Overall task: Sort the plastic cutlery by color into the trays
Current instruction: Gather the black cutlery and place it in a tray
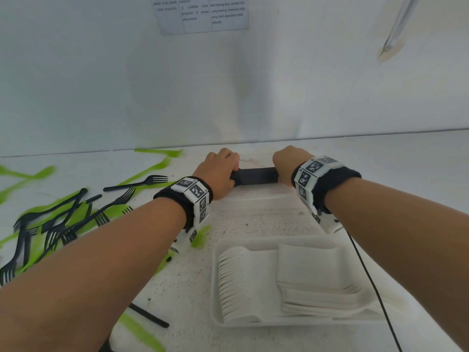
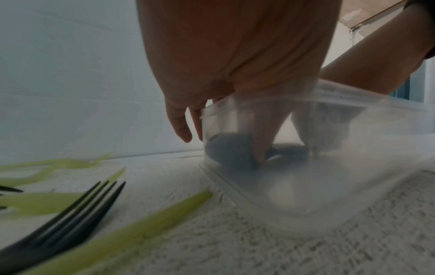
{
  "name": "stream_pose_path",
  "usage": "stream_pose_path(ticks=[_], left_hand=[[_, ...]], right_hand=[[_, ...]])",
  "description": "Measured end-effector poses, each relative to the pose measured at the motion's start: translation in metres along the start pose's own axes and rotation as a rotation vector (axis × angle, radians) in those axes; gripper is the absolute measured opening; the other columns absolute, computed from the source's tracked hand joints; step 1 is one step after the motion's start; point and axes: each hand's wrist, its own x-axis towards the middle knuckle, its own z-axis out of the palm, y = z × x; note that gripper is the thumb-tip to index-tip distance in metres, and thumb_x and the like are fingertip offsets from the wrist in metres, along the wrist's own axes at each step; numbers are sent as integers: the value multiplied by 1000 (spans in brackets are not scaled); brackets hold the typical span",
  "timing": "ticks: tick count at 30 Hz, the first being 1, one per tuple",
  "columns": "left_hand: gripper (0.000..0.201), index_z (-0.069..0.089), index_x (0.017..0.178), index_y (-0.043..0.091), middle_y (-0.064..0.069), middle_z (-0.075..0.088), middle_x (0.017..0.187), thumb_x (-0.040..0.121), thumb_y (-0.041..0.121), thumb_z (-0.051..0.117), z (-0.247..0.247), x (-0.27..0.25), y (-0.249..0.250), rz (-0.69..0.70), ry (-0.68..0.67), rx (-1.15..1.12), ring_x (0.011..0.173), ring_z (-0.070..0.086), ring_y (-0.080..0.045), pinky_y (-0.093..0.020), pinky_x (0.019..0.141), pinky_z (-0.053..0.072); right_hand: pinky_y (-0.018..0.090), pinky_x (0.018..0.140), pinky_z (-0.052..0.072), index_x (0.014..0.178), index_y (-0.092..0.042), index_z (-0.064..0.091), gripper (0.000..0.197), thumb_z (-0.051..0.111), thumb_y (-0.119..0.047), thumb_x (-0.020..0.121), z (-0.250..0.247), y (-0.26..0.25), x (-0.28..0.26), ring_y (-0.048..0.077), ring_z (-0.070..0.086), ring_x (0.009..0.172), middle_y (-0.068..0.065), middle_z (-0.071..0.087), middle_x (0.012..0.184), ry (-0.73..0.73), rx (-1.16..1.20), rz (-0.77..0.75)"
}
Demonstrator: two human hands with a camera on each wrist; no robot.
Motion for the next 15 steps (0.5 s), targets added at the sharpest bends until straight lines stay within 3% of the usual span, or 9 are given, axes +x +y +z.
stream_pose_path(ticks=[4, 7, 9, 11, 13, 15], left_hand=[[31, 57, 109, 25, 1, 43, 137, 85, 32, 76, -11, -1, -1, -39, -70, -34, 112, 47, -22, -45, 98, 47], [37, 63, 111, 27, 0, 41, 139, 81, 37, 82, -24, -9, -2, -68, -72, -137, 121, 47, -22, -41, 105, 43], [34, 63, 112, 27, -1, 43, 136, 84, 37, 79, -34, -17, -2, -74, -55, -178, 123, 47, -21, -38, 107, 41], [31, 62, 115, 27, -2, 46, 134, 89, 40, 73, -48, -30, -6, -103, -10, -165, 122, 48, -22, -36, 104, 40], [35, 59, 120, 26, -3, 50, 130, 92, 45, 69, -62, -48, -12, -156, 24, -157, 117, 53, -23, -37, 100, 43], [46, 53, 129, 24, -2, 55, 128, 93, 49, 67, -75, -69, -18, -235, 31, -186, 111, 57, -21, -36, 94, 47]], right_hand=[[25, 45, 34, 107, -10, 70, 20, 69, -27, 95, -8, 1, -3, 13, 49, 56, 0, 51, 72, -75, 12, 37], [26, 49, 39, 82, -10, 63, 27, 65, -35, 93, -14, 1, -13, 16, 56, 60, 1, 60, 75, 67, 95, 44], [31, 61, 50, 79, -11, 60, 35, 60, -42, 95, -21, -2, -19, 19, 62, 70, 4, 66, 84, 149, 181, 6], [35, 80, 54, 101, -12, 62, 37, 59, -48, 96, -30, -11, -27, 22, 65, 92, 3, 66, 102, 196, 341, -60], [36, 90, 50, 129, -19, 54, 51, 59, -56, 95, -39, -24, -37, 25, 60, 109, 3, 61, 119, 201, 510, -123], [36, 92, 47, 141, -23, 46, 65, 60, -63, 92, -46, -43, -45, 24, 58, 109, 4, 60, 129, 202, 633, -178]])
